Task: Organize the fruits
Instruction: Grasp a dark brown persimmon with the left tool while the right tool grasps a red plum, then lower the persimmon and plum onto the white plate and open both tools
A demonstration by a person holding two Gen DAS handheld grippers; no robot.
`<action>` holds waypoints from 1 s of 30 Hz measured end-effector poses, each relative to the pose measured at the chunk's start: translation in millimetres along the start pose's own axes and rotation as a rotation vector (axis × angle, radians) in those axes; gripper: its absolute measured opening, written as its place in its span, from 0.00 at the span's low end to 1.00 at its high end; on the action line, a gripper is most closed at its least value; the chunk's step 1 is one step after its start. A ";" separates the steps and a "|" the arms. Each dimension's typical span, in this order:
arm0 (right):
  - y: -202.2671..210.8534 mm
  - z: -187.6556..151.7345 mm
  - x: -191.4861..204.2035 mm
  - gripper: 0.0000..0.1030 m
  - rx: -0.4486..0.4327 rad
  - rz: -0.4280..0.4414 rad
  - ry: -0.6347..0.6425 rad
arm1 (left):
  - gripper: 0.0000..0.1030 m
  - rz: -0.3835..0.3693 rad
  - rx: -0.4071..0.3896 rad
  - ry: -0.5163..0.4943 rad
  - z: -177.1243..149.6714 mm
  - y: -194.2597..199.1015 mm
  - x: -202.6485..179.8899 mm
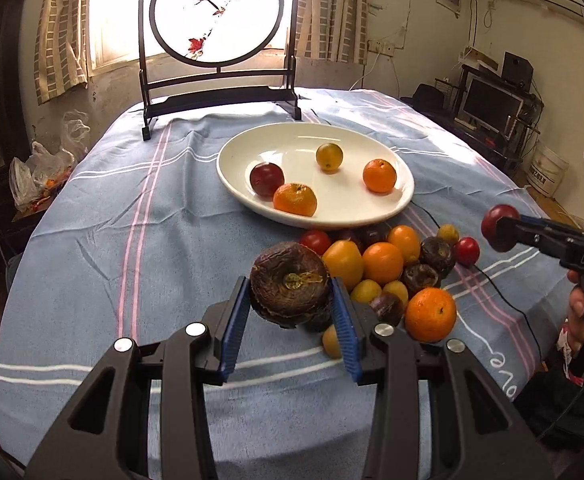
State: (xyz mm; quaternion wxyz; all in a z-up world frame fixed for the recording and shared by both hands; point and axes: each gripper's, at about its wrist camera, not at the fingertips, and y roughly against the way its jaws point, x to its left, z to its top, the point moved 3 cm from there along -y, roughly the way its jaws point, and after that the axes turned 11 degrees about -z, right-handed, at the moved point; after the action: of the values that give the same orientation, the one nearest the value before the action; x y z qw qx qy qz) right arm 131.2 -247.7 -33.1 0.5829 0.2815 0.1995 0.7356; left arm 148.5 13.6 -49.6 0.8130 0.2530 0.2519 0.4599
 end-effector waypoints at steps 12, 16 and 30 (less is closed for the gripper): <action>-109.6 116.0 -7.3 0.38 0.020 -0.005 -0.052 | 0.39 -0.061 0.059 0.000 117.9 -110.6 4.1; -147.6 118.0 -10.6 0.39 0.076 -0.025 -0.065 | 0.39 -0.034 0.117 0.010 129.3 -148.0 17.2; -78.3 80.7 -12.0 0.54 -0.017 0.033 -0.058 | 0.70 -0.023 0.029 -0.035 100.6 -82.8 -3.7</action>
State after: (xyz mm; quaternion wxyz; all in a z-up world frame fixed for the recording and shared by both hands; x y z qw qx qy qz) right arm 243.7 -243.3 -22.5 0.5785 0.3013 0.1715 0.7383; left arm 262.8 -44.9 -27.3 0.8188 0.2698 0.2473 0.4422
